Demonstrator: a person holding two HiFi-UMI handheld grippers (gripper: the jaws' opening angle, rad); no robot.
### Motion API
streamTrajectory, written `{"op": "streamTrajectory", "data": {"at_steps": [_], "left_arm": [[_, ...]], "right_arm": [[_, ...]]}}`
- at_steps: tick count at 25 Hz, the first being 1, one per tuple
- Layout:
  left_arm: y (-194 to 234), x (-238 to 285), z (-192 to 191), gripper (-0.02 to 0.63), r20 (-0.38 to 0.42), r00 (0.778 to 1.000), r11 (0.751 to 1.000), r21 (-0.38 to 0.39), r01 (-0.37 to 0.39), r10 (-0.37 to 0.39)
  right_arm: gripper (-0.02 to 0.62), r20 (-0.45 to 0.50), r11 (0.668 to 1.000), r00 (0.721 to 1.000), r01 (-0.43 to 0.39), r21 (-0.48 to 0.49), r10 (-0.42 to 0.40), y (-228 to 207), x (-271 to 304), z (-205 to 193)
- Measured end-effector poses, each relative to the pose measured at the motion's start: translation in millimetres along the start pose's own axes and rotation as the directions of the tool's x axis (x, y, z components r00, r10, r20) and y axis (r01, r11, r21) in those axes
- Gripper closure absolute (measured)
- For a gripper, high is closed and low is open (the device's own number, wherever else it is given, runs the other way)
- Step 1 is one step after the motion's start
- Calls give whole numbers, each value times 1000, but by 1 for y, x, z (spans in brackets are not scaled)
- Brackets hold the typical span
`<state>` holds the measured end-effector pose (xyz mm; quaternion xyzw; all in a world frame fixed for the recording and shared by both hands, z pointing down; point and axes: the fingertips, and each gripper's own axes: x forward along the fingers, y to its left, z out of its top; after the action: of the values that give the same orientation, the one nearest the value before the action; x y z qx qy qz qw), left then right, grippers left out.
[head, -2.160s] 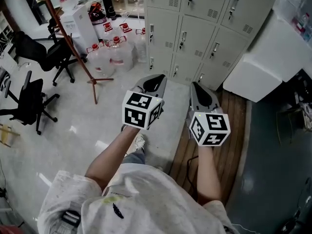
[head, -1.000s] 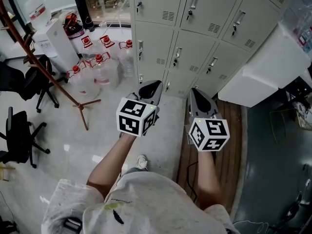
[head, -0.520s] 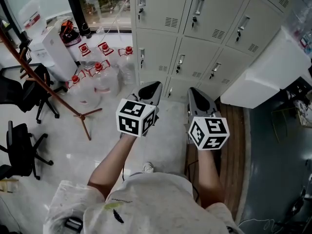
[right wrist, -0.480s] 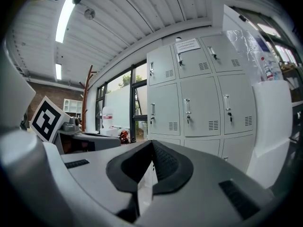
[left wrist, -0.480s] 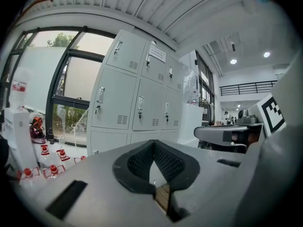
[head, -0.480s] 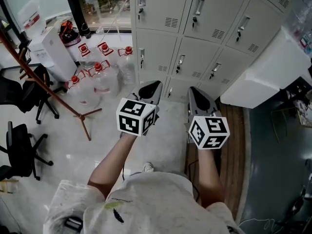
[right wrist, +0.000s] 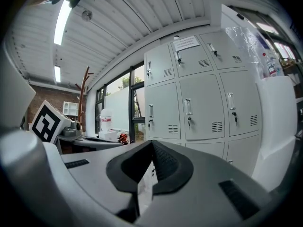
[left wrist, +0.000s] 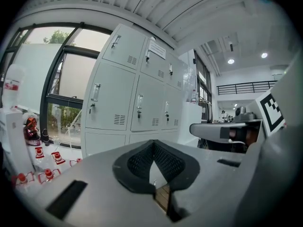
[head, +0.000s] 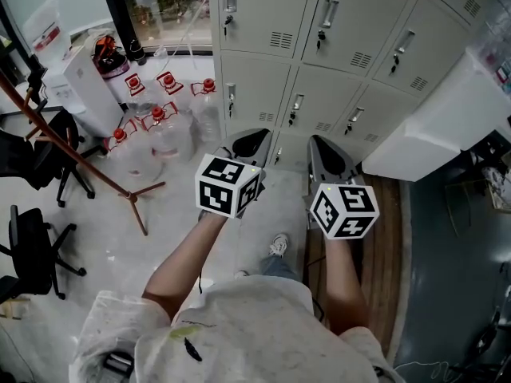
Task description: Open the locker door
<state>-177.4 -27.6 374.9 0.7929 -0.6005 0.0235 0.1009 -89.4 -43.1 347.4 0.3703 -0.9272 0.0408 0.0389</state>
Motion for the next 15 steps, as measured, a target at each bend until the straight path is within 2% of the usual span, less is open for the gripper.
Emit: {"op": "streamTrajectory", "data": {"at_steps": [7, 15], "left_arm": [[14, 42, 7, 600, -7, 1000, 1000, 23, -17, 17], [27, 113, 27, 600, -9, 999, 999, 19, -49, 49]], "right_arm": [[592, 28, 999, 999, -21, 25, 20, -32, 38, 7], [592, 33, 997, 997, -67, 46, 65, -85, 85, 19]]}}
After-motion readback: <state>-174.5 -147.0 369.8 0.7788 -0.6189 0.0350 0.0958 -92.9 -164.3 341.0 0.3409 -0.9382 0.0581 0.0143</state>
